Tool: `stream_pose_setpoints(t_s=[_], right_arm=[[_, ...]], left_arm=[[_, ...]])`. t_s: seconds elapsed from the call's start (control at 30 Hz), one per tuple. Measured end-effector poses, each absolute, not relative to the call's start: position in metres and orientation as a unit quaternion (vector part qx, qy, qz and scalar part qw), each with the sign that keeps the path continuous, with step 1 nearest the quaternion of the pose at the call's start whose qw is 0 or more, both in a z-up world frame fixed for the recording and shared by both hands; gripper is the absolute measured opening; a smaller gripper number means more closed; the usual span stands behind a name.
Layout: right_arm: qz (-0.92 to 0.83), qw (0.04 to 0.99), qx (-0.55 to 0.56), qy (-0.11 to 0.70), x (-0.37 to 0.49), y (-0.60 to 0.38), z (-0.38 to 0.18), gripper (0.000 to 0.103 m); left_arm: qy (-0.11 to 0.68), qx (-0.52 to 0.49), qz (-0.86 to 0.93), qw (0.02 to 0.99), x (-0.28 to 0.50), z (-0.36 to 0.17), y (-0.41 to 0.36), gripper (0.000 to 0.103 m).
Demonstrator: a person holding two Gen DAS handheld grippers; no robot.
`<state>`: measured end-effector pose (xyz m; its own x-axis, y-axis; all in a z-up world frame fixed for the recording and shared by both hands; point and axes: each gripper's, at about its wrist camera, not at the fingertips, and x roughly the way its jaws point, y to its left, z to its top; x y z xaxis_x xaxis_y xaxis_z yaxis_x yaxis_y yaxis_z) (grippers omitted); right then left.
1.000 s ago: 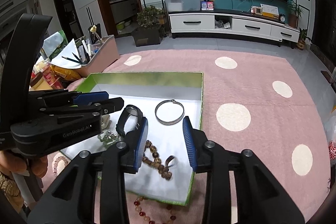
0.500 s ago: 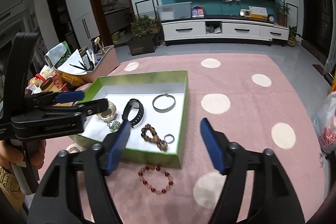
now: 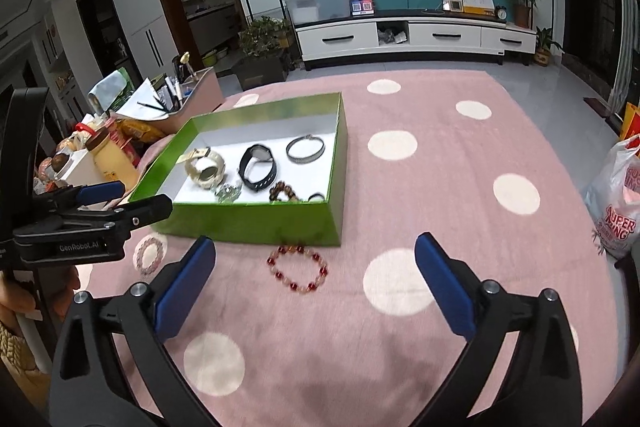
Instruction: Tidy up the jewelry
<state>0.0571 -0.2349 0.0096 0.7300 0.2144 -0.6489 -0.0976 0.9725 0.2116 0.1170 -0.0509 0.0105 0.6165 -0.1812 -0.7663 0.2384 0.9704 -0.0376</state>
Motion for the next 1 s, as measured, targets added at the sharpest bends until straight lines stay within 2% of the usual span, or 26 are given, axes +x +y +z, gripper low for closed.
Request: stream_pose_setpoints(t_s=[0.7, 1.0], right_arm=[[0.096, 0.919, 0.085, 0.373, 0.027, -0.223, 0.004, 0.102], [0.109, 0.913, 0.083, 0.384, 0.017, -0.219, -0.007, 0.102]], left_arm=[[0.441, -0.004, -0.103, 0.892, 0.071, -0.006, -0.019, 0.101], [0.429, -0.04, -0.053, 0.901, 0.052, -0.01, 0.03, 0.101]])
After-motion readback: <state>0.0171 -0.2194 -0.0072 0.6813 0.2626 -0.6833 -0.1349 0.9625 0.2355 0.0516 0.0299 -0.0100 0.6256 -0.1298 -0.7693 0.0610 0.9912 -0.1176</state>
